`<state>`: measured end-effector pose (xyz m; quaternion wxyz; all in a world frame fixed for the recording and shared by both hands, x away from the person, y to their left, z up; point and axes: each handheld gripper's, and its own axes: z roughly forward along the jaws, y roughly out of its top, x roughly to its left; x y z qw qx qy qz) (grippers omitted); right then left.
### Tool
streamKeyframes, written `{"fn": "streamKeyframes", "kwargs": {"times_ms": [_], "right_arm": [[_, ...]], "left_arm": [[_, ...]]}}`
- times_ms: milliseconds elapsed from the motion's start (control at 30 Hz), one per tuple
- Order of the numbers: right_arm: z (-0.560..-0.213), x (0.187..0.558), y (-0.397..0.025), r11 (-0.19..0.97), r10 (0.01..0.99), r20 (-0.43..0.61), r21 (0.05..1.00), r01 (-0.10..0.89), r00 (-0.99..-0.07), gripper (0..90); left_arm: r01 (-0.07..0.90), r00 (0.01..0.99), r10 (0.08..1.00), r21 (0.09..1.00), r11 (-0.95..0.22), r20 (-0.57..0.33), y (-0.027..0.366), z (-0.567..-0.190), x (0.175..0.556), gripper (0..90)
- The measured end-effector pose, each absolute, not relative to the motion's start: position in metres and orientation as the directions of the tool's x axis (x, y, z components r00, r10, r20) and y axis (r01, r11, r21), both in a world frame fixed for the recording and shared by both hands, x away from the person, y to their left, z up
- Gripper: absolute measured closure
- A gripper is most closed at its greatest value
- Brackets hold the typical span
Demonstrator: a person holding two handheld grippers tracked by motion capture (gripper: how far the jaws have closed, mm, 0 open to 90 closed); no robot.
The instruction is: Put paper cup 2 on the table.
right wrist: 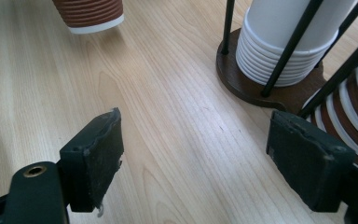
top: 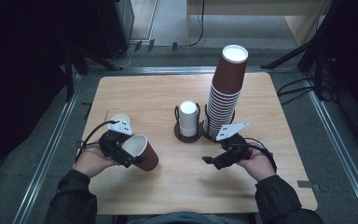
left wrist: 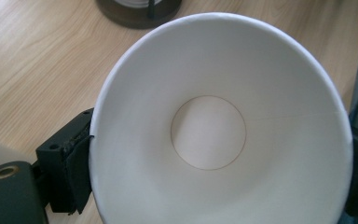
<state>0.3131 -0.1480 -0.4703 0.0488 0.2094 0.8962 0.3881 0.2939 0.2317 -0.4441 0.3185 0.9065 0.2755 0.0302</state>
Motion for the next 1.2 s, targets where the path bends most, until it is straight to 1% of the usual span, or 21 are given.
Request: {"fn": "streamKeyframes", "kwargs": {"times_ms": [233,433,533,733,900,1000,1200], "right_arm": [[-0.47,0.316,-0.145,0.616,0.409,0.074,0.713,0.335,-0.91,19.1],[-0.473,0.319,-0.144,0.634,0.412,0.053,0.7,0.328,-0.91,19.1],[-0.474,0.32,-0.144,0.633,0.412,0.055,0.701,0.329,-0.909,19.1],[-0.473,0.32,-0.144,0.627,0.412,0.062,0.705,0.332,-0.909,19.1],[-0.473,0.319,-0.144,0.63,0.41,0.062,0.703,0.332,-0.91,19.1],[-0.472,0.319,-0.144,0.629,0.407,0.061,0.705,0.328,-0.911,19.1],[-0.472,0.318,-0.145,0.629,0.409,0.058,0.705,0.327,-0.911,19.1]], "left_arm": [[0.511,0.822,0.56,0.57,-0.644,-0.104,0.243,-0.447,0.292,7.2],[0.547,0.788,0.61,0.549,-0.631,-0.084,0.257,-0.448,0.292,6.9],[0.563,0.769,0.637,0.535,-0.63,-0.06,0.263,-0.447,0.291,6.8],[0.599,0.735,0.676,0.514,-0.613,-0.051,0.276,-0.45,0.291,6.5],[0.616,0.719,0.694,0.503,-0.607,-0.042,0.281,-0.452,0.292,6.3],[0.618,0.714,0.7,0.489,-0.615,-0.021,0.279,-0.455,0.293,6.0],[0.608,0.719,0.695,0.48,-0.633,0.007,0.276,-0.456,0.294,5.2]]}}
